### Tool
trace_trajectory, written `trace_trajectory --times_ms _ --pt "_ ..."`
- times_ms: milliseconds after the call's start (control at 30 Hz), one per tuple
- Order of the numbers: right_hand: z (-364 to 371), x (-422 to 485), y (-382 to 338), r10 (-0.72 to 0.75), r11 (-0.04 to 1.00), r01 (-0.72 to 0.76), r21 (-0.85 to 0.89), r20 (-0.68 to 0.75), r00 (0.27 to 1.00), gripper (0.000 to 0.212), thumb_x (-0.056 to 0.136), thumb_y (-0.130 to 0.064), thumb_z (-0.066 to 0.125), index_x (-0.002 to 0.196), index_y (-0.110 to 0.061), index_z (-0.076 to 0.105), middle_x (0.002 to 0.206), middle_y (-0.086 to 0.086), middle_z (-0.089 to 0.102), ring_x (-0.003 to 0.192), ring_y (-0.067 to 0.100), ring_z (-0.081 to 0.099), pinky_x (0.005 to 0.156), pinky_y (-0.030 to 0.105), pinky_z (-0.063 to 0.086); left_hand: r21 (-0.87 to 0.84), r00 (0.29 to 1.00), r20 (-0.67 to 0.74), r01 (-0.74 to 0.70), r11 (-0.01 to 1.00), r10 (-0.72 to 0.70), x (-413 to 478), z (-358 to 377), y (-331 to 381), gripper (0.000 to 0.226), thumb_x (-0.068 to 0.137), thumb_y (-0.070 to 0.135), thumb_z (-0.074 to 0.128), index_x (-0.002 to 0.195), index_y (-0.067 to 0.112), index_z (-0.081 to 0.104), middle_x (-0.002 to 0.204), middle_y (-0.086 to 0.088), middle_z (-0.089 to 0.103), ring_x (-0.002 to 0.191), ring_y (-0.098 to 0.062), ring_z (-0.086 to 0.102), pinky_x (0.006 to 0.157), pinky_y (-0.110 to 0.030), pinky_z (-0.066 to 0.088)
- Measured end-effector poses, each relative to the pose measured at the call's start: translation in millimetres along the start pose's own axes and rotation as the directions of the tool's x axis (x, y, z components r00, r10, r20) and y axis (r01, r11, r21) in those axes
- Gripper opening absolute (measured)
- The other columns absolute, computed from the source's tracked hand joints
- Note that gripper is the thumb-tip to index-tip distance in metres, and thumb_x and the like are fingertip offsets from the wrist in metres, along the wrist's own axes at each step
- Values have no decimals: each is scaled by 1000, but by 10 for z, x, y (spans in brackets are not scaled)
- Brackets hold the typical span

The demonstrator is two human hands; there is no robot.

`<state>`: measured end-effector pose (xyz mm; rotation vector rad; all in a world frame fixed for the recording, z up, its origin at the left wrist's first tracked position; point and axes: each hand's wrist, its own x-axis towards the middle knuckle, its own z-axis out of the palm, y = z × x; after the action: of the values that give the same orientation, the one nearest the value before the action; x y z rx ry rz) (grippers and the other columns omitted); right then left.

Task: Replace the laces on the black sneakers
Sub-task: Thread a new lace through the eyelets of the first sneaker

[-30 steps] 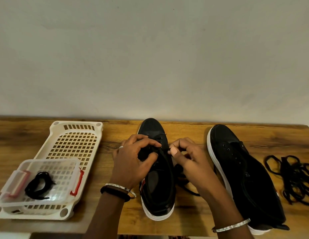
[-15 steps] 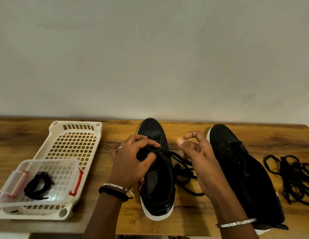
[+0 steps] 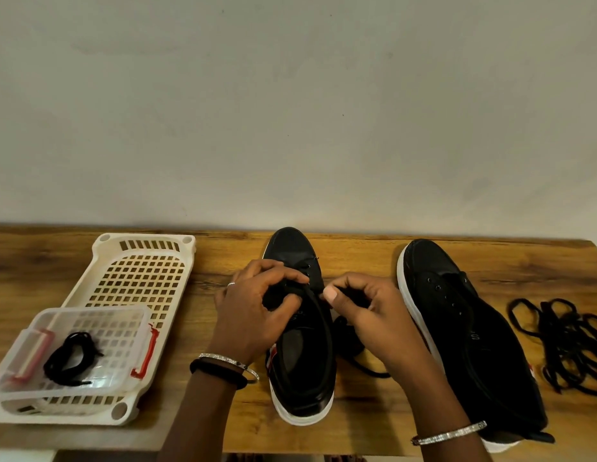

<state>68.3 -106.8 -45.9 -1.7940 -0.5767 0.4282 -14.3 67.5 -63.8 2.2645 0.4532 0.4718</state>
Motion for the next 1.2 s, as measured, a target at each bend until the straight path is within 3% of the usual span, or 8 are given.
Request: trace_trajectory --times_ms 167,333,433,567,833,900,1067,1200 --pt "-39 4 -121 212 802 -155 577 -31 977 20 101 -9 52 92 6 63 97 22 74 93 40 73 85 44 61 -6 1000 -4 -10 1000 10 -1 2 -12 33 73 58 50 105 59 61 118 28 54 119 -3 48 99 -57 41" --pt "-111 8 -151 371 436 -161 885 -14 928 27 96 -11 48 69 -9 50 78 20 70 84 36 73 76 40 63 -19 1000 17 -11 1000 12 -6 -1 -14 34 74 62 50 106 59 62 120 28 53 121 -3 47 100 -57 41" --pt "-58 13 -129 368 610 -175 773 -81 926 30 94 -5 53 66 -14 47 59 6 51 62 26 63 72 36 60 -17 1000 7 -13 1000 13 -6 -7 -11 33 74 62 50 105 59 62 120 27 54 121 -3 48 100 -57 41" --pt "-46 -12 -99 186 950 -148 275 -115 976 15 89 -5 68 90 -17 59 64 1 50 64 21 51 62 27 49 -18 1000 13 -11 1000 11 -6 -14 -15 34 74 61 50 106 59 61 120 27 53 122 -4 47 100 -57 41" --pt "-59 16 13 -79 965 74 -252 -9 997 6 85 -21 79 87 -27 78 79 -9 61 76 5 57 66 15 43 20 998 57 -40 999 39 -21 -68 -18 42 69 61 54 110 58 60 124 29 49 122 -6 45 99 -56 40" --pt "-65 12 8 -79 964 77 -256 2 997 6 87 -21 77 84 -26 77 82 -9 65 80 6 60 69 17 45 27 998 55 -36 999 34 -21 -66 -11 41 69 62 53 109 58 60 124 29 48 122 -5 45 100 -56 39" --pt "-22 12 -52 102 981 -104 162 18 995 32 96 -7 59 69 -19 70 77 -3 70 83 16 67 85 34 55 28 999 45 -25 999 23 -20 -45 -14 40 70 62 51 109 61 59 122 30 49 119 -4 45 99 -57 41" --pt "-70 10 -73 162 950 -173 262 61 985 42 96 -2 54 58 -18 63 63 -4 60 67 7 59 69 20 45 31 999 52 -14 999 12 -16 -26 -26 41 69 63 51 109 60 59 122 29 50 119 -2 44 100 -56 40"
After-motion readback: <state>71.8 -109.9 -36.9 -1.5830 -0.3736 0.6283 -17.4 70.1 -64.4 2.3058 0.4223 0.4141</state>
